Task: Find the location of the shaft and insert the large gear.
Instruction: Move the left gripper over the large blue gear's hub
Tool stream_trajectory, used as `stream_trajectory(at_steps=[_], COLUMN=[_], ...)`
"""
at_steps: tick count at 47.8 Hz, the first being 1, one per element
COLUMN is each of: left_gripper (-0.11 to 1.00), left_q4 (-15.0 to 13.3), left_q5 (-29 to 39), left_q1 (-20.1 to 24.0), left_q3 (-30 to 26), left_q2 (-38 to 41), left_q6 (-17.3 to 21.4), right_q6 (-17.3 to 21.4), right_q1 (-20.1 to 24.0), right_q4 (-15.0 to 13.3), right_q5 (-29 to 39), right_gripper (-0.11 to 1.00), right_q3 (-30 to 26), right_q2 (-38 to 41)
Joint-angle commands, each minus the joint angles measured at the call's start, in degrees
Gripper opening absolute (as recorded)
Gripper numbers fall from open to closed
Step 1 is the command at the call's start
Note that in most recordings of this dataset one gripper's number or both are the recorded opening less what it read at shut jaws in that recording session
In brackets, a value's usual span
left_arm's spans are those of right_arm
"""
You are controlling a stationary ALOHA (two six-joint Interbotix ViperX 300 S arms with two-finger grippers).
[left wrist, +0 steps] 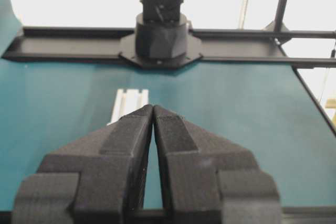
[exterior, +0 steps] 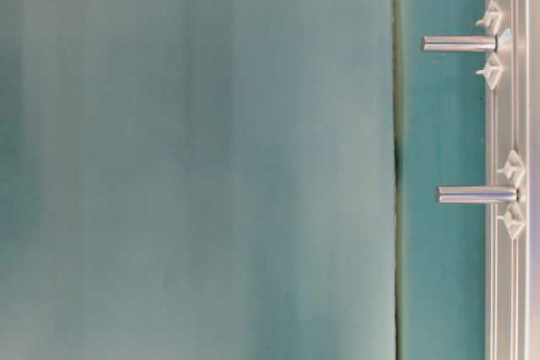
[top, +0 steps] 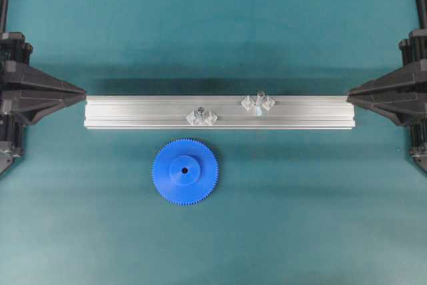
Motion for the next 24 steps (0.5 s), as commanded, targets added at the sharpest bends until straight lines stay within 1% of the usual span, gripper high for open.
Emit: stream_trajectory(at_steps=[1, 3, 7, 11, 16, 24], left_gripper=[0.11, 0.12, 0.02, -0.01, -0.01, -0.01], left_q4=[0.44, 0.44, 0.53, 0.62, 0.62, 0.62], left_q5=[2.64, 3.87, 4.13, 3.96, 3.96, 5.27], left_q1=[1.14, 1.23, 0.97, 0.26, -1.14, -2.90], left_q3=[-1.85, -3.25, -5.45, -7.47, -10.02, -13.97], left_q2=[5.71, 8.61, 13.54, 17.67, 22.59, 28.56], left_q6=[-2.02, -3.16, -4.92, -6.15, -6.15, -6.15], right_q6=[0.09, 0.18, 1.05, 1.93, 2.29, 2.46], right_q1=[-0.18, -0.18, -0.18, -0.09, -0.18, -0.18], right_q4=[0.35, 1.05, 2.02, 2.02, 2.02, 1.93], right_q5=[0.09, 1.05, 4.83, 9.14, 14.24, 18.90], right_gripper=[0.16, 0.15, 0.04, -0.01, -0.02, -0.02], right_q3=[-0.35, -0.09, 0.26, 0.00, 0.26, 0.26], right_q2=[0.79, 0.70, 0.62, 0.35, 0.09, 0.00])
